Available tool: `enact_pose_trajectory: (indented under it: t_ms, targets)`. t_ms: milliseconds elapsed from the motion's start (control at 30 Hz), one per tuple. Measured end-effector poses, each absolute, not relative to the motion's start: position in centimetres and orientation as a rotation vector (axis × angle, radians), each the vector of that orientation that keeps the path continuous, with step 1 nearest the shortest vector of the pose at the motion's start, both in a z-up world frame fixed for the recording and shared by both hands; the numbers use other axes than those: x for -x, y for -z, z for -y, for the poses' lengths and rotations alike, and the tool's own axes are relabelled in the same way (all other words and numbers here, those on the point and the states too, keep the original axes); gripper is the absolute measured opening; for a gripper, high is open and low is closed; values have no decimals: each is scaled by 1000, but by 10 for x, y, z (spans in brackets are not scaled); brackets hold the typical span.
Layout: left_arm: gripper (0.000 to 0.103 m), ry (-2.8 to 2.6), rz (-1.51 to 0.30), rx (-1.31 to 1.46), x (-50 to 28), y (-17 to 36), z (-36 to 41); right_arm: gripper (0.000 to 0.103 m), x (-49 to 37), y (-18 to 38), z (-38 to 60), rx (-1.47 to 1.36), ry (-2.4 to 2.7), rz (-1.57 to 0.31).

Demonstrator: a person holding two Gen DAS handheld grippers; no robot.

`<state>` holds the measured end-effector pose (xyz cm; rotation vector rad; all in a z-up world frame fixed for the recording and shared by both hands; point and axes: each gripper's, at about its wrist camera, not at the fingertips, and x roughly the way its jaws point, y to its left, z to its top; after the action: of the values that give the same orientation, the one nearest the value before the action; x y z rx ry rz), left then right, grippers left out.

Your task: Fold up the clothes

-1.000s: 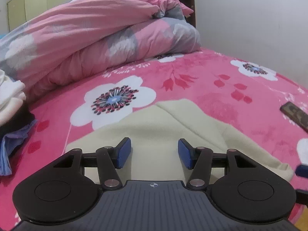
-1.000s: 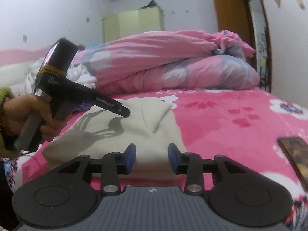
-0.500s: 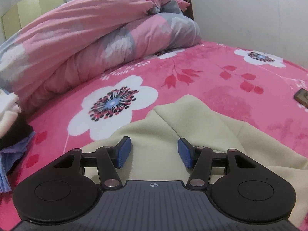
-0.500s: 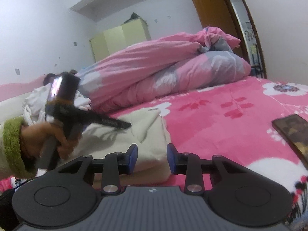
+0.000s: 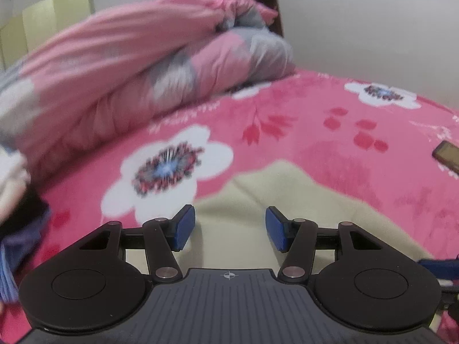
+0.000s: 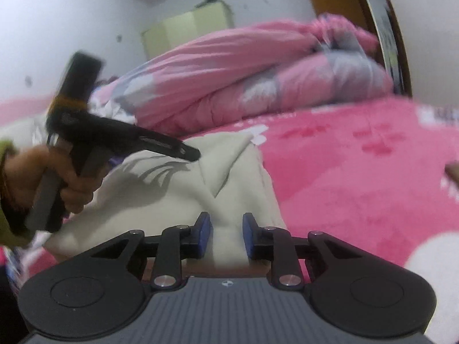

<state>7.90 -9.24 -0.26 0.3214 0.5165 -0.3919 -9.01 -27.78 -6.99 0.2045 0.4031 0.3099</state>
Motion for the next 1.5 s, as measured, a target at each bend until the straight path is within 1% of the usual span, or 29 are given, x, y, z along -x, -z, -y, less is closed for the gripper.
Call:
enact_pose_trajectory:
  t_ms: [67,167,267,367,533,600,800,867,1067,1233,1367,1500]
  targets:
    - [55,405,-517,-356,-88,5,99,25,92,69,277,-198,-307,-406]
    - [55,433,-573,-383,-110,21,108,25,96,70,275,-187,-302,-405]
    - [56,447,-626,-324,-125,29,107,25,96,67,273,-164,-292,-406]
    - [56,452,-636,-302,-126,30,103,25,98,57,271,-114,-278,-402]
    - [56,457,-640,-284,-126,33,101,24,105,21,266,-84,-322,-307]
    - [56,459,-640,-278,-127,34,100,24,100,17,257,-50,-342,-295]
    - [58,460,-641,-261,-130,37,100,24,72,56,245,-43,-350,-415]
    - [58,459,-638,-261,-129,38,100,24,71,51,247,-74,-342,-437]
    - [60,449,-633,-268,-128,36,102,25,73,51,241,-37,-322,-443]
    - [61,420,-615,-241,-119,17,91,25,73,52,241,-38,-320,-456]
    - [62,409,-552,-235,-89,-16,71,25,74,52,236,-14,-305,-452]
    - [65,399,-519,-320,-47,-41,54,26,73,51,236,-13,-303,-456]
